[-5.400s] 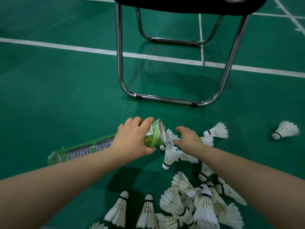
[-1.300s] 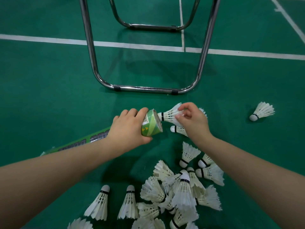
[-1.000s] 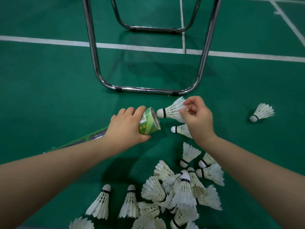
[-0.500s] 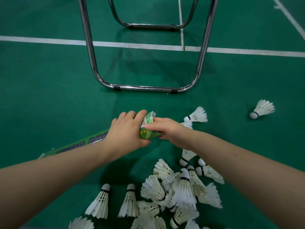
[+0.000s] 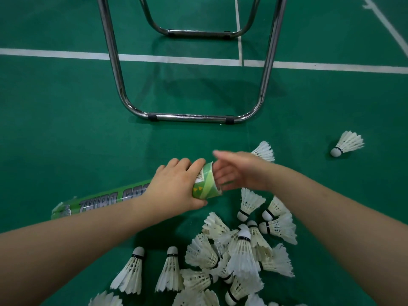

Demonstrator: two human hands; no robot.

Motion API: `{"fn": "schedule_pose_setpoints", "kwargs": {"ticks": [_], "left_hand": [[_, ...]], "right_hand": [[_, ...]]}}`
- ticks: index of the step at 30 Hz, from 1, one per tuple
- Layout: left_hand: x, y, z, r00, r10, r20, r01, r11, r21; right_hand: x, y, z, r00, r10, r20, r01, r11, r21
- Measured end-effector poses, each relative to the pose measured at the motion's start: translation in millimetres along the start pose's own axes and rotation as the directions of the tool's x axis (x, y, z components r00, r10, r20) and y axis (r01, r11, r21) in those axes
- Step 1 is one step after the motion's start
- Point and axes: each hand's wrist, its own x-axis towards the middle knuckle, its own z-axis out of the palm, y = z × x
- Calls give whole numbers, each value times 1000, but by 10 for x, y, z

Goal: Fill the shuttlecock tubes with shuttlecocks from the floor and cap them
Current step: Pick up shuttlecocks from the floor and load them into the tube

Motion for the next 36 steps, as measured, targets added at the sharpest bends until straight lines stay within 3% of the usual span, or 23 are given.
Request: {"fn": "schedule_pose_setpoints", "kwargs": {"ticks": [1, 2, 3, 4, 5, 7, 10, 14, 17, 20, 23, 26, 33, 36], "left_hand": [[7, -11, -3, 1000, -10, 3, 10, 1000, 1], [13, -19, -4, 1000, -17, 5, 17, 1000, 5], [17, -22, -3, 1000, -21, 7, 21, 1000, 8], [22, -22, 3, 1000, -22, 9, 22, 1000, 9], [30, -16, 13, 1000, -23, 11, 23, 1000, 9], [47, 2, 47, 999, -29, 14, 29, 1000, 5], [69, 24, 90, 999, -37, 22, 37, 999, 4], [102, 31, 101, 999, -51, 18, 51, 999, -12], [158, 12, 73, 998, -69, 0, 69, 997, -18], [206, -7, 36, 995, -97, -11, 97, 995, -25], [222, 8, 1, 995, -101, -28, 100, 994, -39], [214, 68, -37, 996, -79, -43, 77, 996, -39], [230, 164, -99, 996, -82, -45, 80, 995, -55], [261, 224, -143, 996, -71, -60, 67, 996, -60]], "right_hand": [[29, 23, -173, 974, 17, -225, -3, 998, 65], [60, 60, -328, 902, 28, -431, -5, 998, 55], [97, 131, -461, 813, 19, -582, -59, 997, -50], [132, 219, -556, 749, -7, -662, -158, 969, -190], [152, 305, -598, 731, -47, -680, -231, 922, -311], [150, 430, -566, 783, -64, -619, -221, 902, -372], [158, 454, -476, 864, 28, -503, -171, 955, -241], [205, 419, -459, 844, 104, -527, -143, 989, -34], [93, 325, -445, 782, -71, -619, 14, 995, -96], [-126, 185, -365, 725, -289, -625, 231, 957, -175], [-280, 124, -224, 772, -363, -522, 324, 931, -168], [-341, 153, -82, 839, -374, -395, 329, 927, -180], [-337, 155, 11, 793, -395, -464, 353, 919, -177], [-303, 140, 96, 861, -339, -380, 271, 937, -222]]}}
